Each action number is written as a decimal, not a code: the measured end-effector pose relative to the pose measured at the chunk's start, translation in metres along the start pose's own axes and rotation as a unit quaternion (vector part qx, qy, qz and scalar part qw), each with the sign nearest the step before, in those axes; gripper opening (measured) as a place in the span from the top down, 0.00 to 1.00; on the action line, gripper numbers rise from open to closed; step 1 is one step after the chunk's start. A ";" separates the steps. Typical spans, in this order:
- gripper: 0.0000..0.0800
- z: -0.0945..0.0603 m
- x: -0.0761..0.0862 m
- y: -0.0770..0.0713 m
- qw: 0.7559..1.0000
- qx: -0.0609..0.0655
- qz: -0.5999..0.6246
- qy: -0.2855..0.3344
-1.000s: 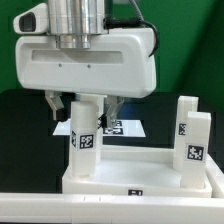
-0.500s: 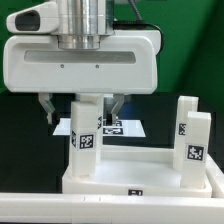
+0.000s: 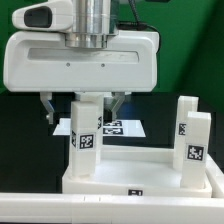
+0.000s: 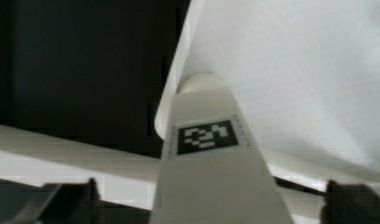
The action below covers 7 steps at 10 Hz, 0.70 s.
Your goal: Assemble desk
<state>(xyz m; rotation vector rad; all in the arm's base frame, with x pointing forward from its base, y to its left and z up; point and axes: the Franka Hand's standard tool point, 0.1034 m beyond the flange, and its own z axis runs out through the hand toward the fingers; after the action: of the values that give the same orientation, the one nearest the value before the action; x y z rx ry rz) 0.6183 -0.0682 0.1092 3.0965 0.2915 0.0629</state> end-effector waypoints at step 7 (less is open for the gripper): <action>0.64 0.001 0.000 0.000 0.996 0.002 0.093 0.000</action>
Offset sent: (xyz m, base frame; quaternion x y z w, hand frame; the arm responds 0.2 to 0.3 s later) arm 0.0000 0.0000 0.0000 0.0000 0.0000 0.0650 0.9979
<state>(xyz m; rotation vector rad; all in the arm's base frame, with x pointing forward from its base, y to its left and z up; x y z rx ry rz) 0.6178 -0.0680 0.1080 3.1171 0.0026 0.0655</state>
